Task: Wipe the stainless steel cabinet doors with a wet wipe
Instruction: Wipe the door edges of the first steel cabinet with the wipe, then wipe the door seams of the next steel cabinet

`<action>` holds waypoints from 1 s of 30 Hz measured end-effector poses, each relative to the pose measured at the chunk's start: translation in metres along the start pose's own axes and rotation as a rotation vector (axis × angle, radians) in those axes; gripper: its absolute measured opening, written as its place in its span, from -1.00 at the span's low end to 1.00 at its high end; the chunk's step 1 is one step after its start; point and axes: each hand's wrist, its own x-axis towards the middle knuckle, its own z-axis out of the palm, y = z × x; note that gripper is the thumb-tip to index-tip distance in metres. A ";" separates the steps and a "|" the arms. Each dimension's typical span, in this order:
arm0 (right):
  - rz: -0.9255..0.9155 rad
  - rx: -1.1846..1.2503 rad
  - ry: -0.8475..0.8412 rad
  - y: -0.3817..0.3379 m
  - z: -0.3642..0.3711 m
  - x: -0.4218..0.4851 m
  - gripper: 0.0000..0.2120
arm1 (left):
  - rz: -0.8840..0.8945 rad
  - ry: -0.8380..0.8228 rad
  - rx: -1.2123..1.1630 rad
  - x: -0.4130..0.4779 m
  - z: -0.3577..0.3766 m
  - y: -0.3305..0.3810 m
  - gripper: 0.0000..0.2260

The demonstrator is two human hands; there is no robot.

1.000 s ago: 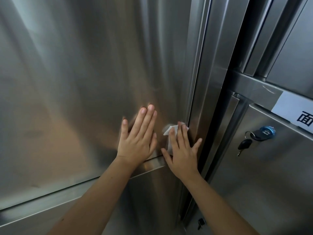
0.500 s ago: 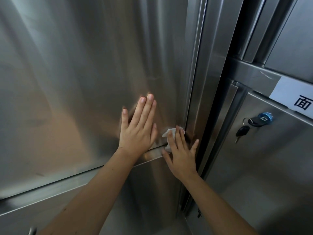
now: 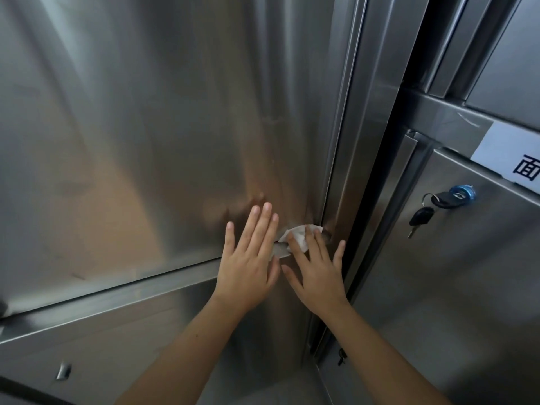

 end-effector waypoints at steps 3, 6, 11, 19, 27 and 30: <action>-0.041 -0.033 0.001 0.001 0.000 -0.005 -0.45 | -0.014 -0.052 -0.027 -0.012 -0.001 0.006 -0.47; -0.077 -0.047 0.015 0.002 -0.001 -0.007 -0.46 | -0.041 -0.087 -0.051 -0.019 -0.004 0.012 -0.48; -0.135 0.034 0.062 0.007 -0.001 -0.007 -0.50 | -0.092 -0.128 -0.080 -0.029 -0.005 0.020 -0.49; -0.289 0.210 0.153 0.005 -0.005 -0.001 -0.61 | -0.173 -0.141 -0.086 -0.043 -0.017 0.025 -0.50; -0.387 0.280 0.188 -0.028 -0.021 0.003 -0.61 | -0.330 -0.127 -0.054 -0.055 -0.043 0.006 -0.54; -0.417 0.298 0.185 -0.047 -0.028 0.007 -0.62 | -0.371 -0.133 -0.038 -0.067 -0.053 -0.004 -0.54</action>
